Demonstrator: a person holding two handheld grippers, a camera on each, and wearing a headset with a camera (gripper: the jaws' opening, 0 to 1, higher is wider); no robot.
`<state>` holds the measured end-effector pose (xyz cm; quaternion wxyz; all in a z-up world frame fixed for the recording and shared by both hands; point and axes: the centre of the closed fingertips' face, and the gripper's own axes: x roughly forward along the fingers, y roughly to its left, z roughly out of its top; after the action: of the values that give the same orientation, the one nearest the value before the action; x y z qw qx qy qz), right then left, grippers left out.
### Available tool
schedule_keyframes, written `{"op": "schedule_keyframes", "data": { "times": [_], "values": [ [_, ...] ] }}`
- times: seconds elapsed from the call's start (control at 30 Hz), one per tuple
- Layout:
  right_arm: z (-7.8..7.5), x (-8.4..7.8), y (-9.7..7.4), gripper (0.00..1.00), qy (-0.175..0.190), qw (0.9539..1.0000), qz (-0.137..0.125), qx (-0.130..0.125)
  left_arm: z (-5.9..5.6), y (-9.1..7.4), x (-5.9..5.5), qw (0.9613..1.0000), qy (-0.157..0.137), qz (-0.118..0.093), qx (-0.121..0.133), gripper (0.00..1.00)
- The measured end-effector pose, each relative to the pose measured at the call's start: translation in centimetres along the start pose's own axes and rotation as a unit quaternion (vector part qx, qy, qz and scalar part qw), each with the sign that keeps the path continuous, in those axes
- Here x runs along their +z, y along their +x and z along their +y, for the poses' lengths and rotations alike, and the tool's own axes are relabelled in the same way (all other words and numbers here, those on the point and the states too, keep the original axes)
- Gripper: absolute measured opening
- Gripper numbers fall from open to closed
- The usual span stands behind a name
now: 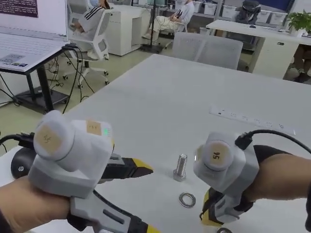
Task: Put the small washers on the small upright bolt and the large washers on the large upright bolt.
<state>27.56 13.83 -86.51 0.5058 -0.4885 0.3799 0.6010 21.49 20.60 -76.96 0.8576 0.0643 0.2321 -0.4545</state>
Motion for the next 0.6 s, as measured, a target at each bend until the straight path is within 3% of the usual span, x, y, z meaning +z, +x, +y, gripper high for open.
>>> {"op": "schedule_keyframes", "data": {
  "times": [0.6],
  "values": [
    [-0.3, -4.1, -2.1, 0.14, 0.052, 0.9984, 0.000, -0.021, -0.2, 1.1, 0.2, 0.9998, 0.008, 0.008, -0.017, 0.82]
  ]
}}
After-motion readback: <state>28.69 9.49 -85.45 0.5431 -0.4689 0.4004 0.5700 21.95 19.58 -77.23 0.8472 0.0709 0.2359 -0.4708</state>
